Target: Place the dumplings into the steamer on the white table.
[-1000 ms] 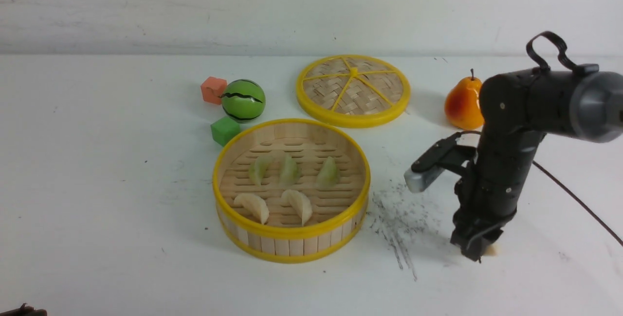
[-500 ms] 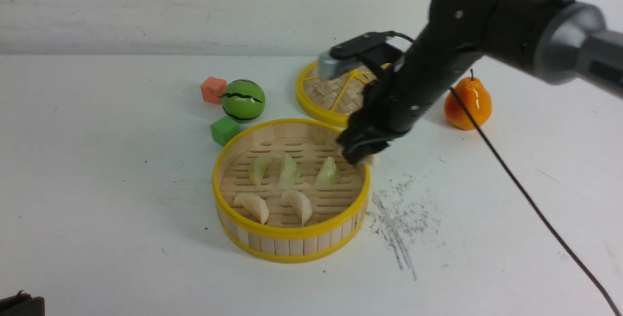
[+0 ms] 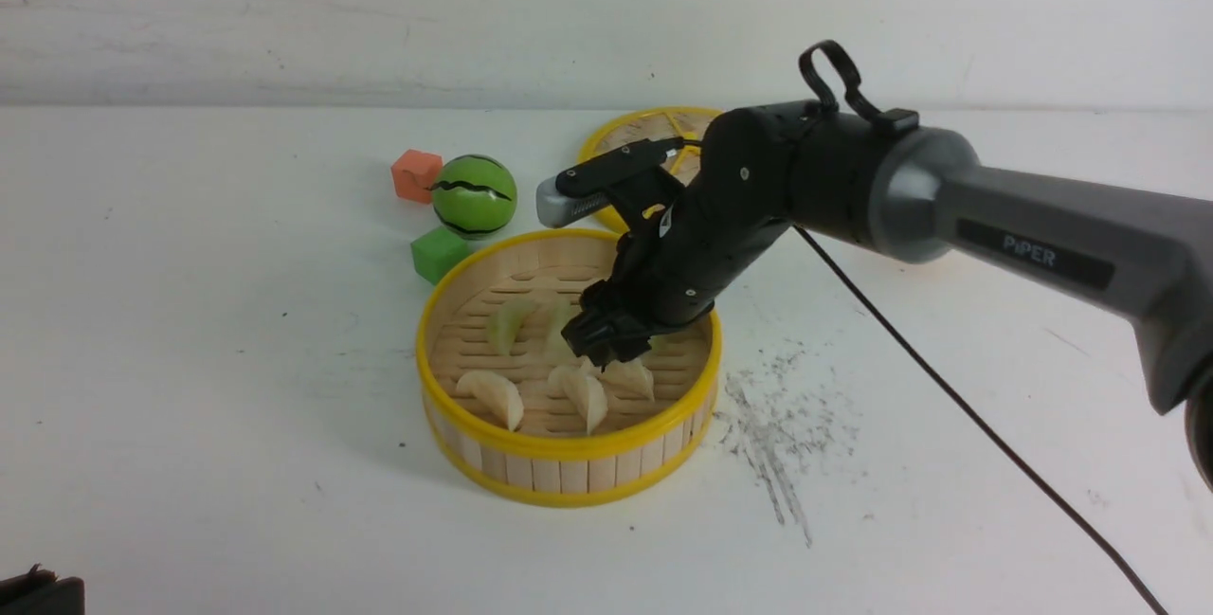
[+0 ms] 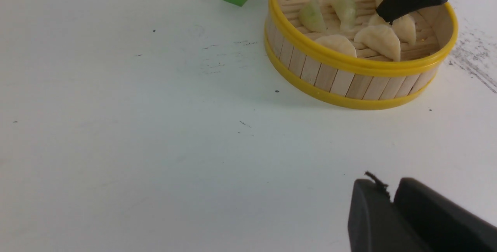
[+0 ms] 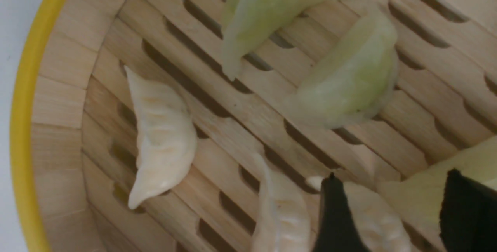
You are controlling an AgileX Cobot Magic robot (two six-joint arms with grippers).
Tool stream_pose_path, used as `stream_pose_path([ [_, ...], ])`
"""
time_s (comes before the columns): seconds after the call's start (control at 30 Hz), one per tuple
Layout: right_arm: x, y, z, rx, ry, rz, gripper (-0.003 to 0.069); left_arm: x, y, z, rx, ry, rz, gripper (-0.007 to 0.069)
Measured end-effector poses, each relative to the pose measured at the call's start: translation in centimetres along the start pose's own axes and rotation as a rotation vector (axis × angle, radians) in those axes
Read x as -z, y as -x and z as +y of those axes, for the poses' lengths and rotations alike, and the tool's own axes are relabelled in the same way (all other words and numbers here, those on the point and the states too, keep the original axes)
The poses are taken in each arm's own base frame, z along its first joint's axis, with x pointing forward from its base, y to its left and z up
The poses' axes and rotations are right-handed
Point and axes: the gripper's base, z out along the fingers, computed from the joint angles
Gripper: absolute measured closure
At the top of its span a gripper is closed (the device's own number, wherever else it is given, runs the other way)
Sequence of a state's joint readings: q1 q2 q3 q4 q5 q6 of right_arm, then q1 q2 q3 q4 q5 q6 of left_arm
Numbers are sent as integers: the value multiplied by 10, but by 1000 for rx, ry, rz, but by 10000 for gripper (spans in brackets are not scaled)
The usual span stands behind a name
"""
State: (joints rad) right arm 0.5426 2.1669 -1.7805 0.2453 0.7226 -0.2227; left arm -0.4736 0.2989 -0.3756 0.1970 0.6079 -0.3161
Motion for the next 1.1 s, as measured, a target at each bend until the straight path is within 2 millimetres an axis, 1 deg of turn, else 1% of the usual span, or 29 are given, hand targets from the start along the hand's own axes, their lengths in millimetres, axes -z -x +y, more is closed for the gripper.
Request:
stream_pose_path([
  [0.03,1,1,2,4,5,7,209,0,0,0,0,0,1,537],
  [0.07,3,1,2,7,6,16,188,0,0,0,0,0,1,536],
  [0.13,7,3,3,15,7,38,169,0,0,0,-1,1,0,534],
  [0.2,12,5,3,17,9,51,168,0,0,0,-1,1,0,533],
  [0.27,27,13,5,18,5,50,193,0,0,0,-1,1,0,533],
  [0.33,46,22,7,13,-5,36,232,0,0,0,-2,1,0,533],
  [0.43,102,39,14,26,-22,-38,340,0,1,0,-4,1,-7,531],
  [0.47,106,40,14,28,-24,-48,347,0,1,0,-4,0,-8,530],
  [0.5,135,45,18,45,-34,-95,406,0,1,0,-4,-2,-14,529],
  [0.57,179,48,24,81,-51,-166,502,0,3,-1,-4,-7,-29,527],
  [0.6,197,47,26,99,-61,-189,529,0,3,-1,-4,-8,-32,526],
  [0.63,222,44,29,127,-79,-216,580,1,3,-1,1,-12,-40,526],
  [0.67,241,40,31,149,-102,-230,622,2,3,-1,5,-15,-47,526],
  [0.7,245,39,31,156,-112,-231,636,3,3,-1,5,-16,-49,526],
  [0.73,269,33,32,172,-151,-241,666,6,3,-1,11,-22,-72,526],
  [0.77,287,25,30,186,-203,-228,676,11,3,0,14,-26,-99,526],
  [0.8,295,19,28,190,-243,-214,676,15,3,0,17,-31,-126,526],
  [0.83,297,18,28,188,-243,-217,676,16,3,0,18,-32,-132,526],
  [0.87,307,7,25,178,-299,-196,673,23,3,1,23,-41,-178,526],
  [0.9,311,-2,23,165,-327,-181,670,27,3,1,26,-47,-214,526],
  [0.93,314,-14,21,142,-349,-163,669,32,3,2,29,-57,-258,525],
  [0.97,311,-18,20,140,-355,-147,668,33,3,2,29,-60,-269,524],
  [1.03,312,-49,19,87,-374,-148,667,39,1,2,32,-73,-330,523],
  [1.07,317,-62,20,70,-376,-175,667,40,0,2,33,-76,-343,523],
  [1.1,317,-80,21,51,-373,-222,667,40,0,3,33,-77,-349,523],
])
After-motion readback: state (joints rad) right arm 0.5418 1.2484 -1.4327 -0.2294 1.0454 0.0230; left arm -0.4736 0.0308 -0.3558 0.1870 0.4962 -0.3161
